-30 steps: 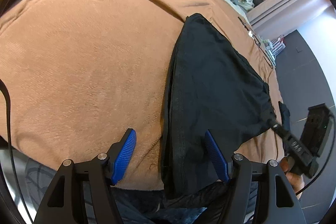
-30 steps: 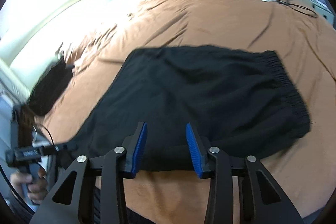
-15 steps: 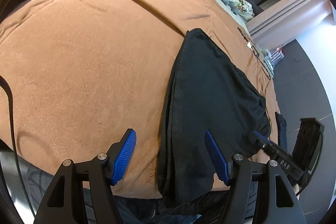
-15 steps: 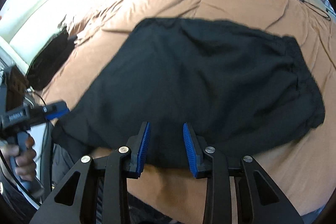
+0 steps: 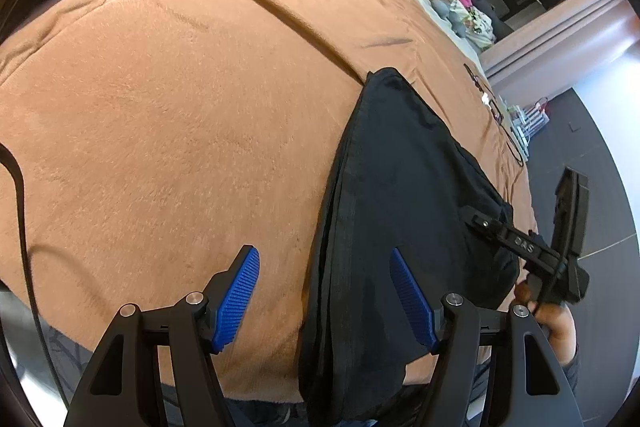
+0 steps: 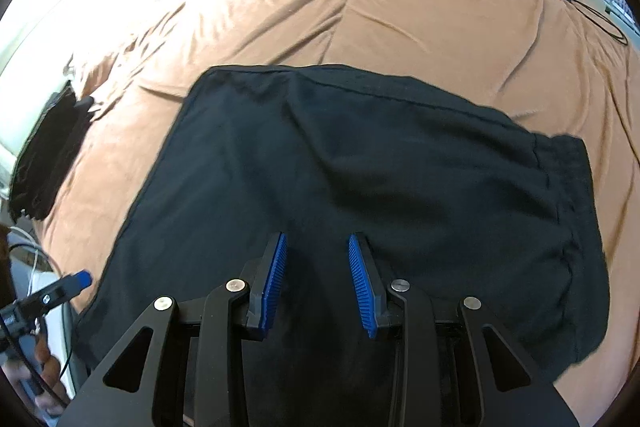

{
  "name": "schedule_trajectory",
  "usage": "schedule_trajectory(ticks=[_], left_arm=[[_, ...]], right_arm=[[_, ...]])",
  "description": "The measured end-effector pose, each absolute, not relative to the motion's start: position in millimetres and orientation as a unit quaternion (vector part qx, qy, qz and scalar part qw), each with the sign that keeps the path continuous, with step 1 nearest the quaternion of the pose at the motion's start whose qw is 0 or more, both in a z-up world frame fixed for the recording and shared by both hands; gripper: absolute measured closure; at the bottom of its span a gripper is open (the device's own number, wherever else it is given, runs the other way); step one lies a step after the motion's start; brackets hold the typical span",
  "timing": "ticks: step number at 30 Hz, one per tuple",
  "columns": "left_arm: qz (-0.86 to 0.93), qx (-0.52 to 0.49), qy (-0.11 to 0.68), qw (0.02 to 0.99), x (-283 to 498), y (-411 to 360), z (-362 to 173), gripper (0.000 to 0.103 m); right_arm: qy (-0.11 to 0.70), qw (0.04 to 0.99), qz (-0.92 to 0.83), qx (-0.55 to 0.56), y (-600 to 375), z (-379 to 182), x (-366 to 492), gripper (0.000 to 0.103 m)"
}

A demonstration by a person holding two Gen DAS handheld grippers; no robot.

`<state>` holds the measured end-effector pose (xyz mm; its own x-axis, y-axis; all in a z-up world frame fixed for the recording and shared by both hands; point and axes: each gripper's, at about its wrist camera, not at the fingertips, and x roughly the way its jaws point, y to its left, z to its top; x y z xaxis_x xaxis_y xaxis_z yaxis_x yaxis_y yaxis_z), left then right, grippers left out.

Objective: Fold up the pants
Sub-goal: 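Grasp the pants edge with the right gripper and pull it flat, then release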

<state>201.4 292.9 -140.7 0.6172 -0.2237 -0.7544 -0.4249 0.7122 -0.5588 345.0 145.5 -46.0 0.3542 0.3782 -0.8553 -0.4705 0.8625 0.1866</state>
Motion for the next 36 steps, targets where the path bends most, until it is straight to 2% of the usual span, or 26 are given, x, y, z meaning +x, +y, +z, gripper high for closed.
schedule_trajectory(ticks=[8, 13, 21, 32, 36], left_arm=[[0.084, -0.387, 0.431, 0.811, 203.8, 302.0, -143.6, 0.033], [0.091, -0.395, 0.427, 0.808, 203.8, 309.2, -143.6, 0.037], [0.092, -0.411, 0.410, 0.809, 200.6, 318.3, -135.9, 0.043], [0.086, -0.409, 0.405, 0.813, 202.1, 320.3, -131.7, 0.044], [0.088, -0.410, 0.405, 0.812, 198.9, 320.2, -131.7, 0.044]], right_arm=[[0.521, 0.817, 0.240, -0.049, 161.2, -57.5, 375.9, 0.073], [0.521, 0.818, 0.239, -0.048, 166.5, -59.5, 390.8, 0.073], [0.536, 0.812, 0.232, -0.018, 164.2, -62.8, 421.4, 0.079], [0.529, 0.821, 0.215, -0.012, 176.7, -70.4, 453.5, 0.086], [0.527, 0.823, 0.211, -0.011, 178.7, -73.8, 460.2, 0.092]])
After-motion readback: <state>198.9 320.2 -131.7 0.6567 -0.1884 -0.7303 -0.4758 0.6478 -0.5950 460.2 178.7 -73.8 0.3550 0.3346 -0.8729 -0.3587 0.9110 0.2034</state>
